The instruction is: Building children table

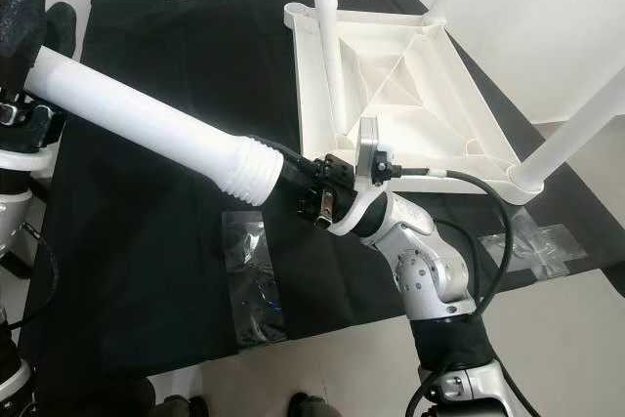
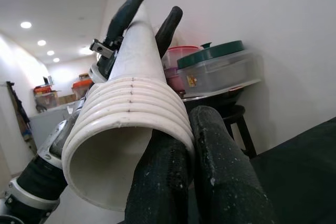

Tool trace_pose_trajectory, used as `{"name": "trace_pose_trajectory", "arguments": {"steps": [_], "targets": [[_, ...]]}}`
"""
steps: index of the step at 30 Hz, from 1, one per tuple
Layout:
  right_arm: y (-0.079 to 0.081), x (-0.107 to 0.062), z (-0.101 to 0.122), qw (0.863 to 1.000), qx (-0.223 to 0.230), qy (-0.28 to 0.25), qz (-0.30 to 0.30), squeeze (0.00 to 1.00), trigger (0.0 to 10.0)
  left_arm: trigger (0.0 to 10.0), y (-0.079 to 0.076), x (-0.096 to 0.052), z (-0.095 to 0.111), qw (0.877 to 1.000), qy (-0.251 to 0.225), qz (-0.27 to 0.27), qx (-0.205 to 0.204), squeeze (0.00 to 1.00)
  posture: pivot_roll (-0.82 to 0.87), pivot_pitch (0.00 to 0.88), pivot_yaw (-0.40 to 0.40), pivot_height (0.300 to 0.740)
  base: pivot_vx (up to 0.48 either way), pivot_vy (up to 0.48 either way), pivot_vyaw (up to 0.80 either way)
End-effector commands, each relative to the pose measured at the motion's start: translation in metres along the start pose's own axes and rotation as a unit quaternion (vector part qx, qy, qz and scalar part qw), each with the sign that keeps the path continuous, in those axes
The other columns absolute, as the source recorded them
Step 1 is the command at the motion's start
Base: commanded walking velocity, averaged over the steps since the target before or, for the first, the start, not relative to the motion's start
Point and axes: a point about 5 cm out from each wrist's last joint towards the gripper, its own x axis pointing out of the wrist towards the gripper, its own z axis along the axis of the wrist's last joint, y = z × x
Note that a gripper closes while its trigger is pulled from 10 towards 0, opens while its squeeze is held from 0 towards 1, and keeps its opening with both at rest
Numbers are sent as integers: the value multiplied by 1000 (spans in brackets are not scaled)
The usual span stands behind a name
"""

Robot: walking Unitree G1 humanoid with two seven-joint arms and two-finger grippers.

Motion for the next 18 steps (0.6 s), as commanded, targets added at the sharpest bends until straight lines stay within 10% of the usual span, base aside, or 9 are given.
{"name": "trace_pose_trajectory", "arguments": {"steps": [1,13,14,18], "targets": [[6,2,-9,999,7,27,19,0,10000,0,-6,3,2,1000,-9,-19,-8,0,96,198,-98,740,0,0,0],[-5,-4,-9,999,-19,39,-29,0,10000,0,-9,4,6,1000,-19,-17,-14,0,100,187,-104,740,0,0,0],[-6,-9,-10,999,-4,42,-33,1000,10000,0,-8,4,9,1000,-24,-13,-15,0,102,182,-105,740,0,0,0],[-8,-15,-9,998,0,47,-39,1000,10000,0,-8,5,12,999,-28,-13,-13,0,100,179,-105,740,0,0,0]]}}
